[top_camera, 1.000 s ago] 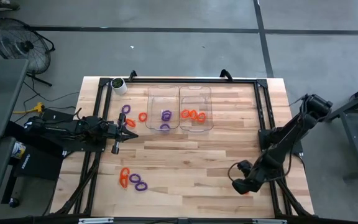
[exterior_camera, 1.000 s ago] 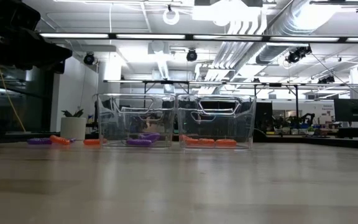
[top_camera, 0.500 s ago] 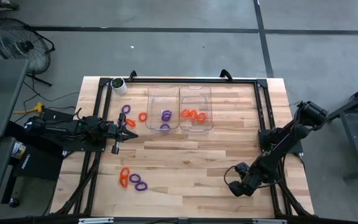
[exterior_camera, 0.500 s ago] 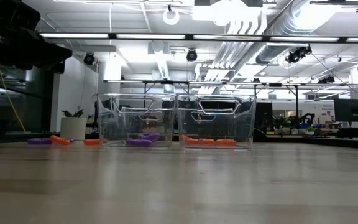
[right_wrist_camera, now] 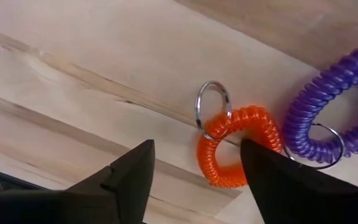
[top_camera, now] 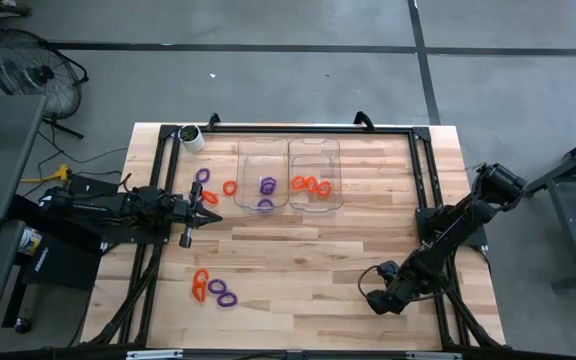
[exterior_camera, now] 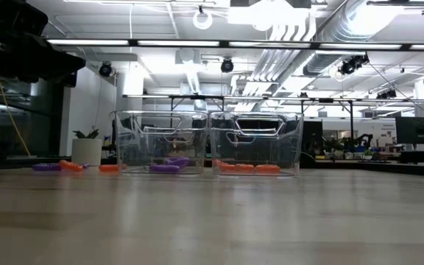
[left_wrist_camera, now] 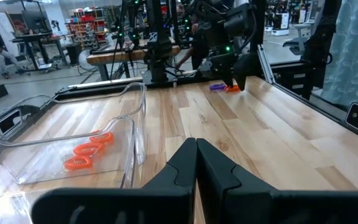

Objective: Sort spring keychains
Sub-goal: Put the orange spring keychain into the right transparent bin

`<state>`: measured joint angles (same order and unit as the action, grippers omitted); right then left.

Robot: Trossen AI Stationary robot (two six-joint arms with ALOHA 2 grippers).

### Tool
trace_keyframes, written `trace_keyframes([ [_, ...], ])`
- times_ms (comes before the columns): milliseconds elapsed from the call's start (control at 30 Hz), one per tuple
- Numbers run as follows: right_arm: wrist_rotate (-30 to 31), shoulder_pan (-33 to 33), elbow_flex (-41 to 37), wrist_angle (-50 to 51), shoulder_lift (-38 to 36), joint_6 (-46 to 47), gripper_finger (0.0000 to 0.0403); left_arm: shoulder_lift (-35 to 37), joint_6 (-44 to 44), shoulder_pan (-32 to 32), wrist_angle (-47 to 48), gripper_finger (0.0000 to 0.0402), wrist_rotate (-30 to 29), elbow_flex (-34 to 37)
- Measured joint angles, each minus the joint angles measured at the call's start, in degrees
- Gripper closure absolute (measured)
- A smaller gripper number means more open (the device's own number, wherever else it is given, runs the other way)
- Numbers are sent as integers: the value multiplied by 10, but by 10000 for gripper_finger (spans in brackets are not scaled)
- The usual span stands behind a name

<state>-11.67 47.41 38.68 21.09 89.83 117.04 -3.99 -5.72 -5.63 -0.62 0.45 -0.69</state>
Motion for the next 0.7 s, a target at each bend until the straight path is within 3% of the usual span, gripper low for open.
trace_keyframes([
  [700,-22,-6,-2,30,1,7,393,0,0,0,0,401,0,0],
])
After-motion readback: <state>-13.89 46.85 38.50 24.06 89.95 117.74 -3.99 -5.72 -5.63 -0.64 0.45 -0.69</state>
